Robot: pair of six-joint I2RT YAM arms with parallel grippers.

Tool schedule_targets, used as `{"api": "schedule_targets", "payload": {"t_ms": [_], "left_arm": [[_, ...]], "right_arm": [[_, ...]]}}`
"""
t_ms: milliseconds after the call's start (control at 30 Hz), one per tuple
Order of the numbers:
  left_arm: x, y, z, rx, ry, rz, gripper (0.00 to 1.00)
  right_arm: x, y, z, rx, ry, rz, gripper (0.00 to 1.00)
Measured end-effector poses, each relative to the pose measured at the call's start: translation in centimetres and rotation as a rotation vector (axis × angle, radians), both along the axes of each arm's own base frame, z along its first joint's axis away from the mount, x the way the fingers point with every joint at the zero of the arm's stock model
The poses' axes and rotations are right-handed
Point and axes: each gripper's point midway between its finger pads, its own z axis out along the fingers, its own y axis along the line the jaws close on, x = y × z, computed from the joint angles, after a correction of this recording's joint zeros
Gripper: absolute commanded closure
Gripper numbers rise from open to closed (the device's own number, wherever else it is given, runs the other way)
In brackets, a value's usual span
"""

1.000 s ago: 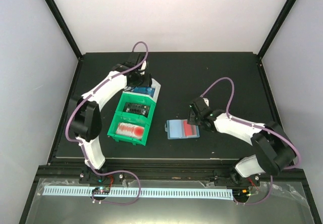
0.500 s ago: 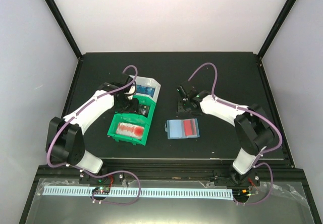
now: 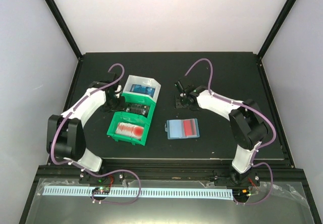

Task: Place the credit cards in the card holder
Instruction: Adjust the storage box at the center of the board.

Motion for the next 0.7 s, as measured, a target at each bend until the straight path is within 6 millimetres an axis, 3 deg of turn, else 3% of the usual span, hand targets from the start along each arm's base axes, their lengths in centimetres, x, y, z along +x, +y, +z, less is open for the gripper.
{"api": "schedule_targets", "payload": {"t_ms": [233,500,700], "left_arm": [[1.7,2.3,-2.2,0.081,0.045,0.014,0.49],[5.2,2.9,-1.2,0.151,-0.004,-0.028,0.60],[8.3,2.8,-1.0,0.177,-0.061,-0.083,0.63]], "right_arm": [[0.7,-1.1,0.0,-0.008,-0.001,-0.018,0.37],[1.6,-1.7,0.1,-0.011,-0.004,-0.026,0.37],[1.7,-2.0,-0.1,-0.019,0.007,-0.025,0.37]]}}
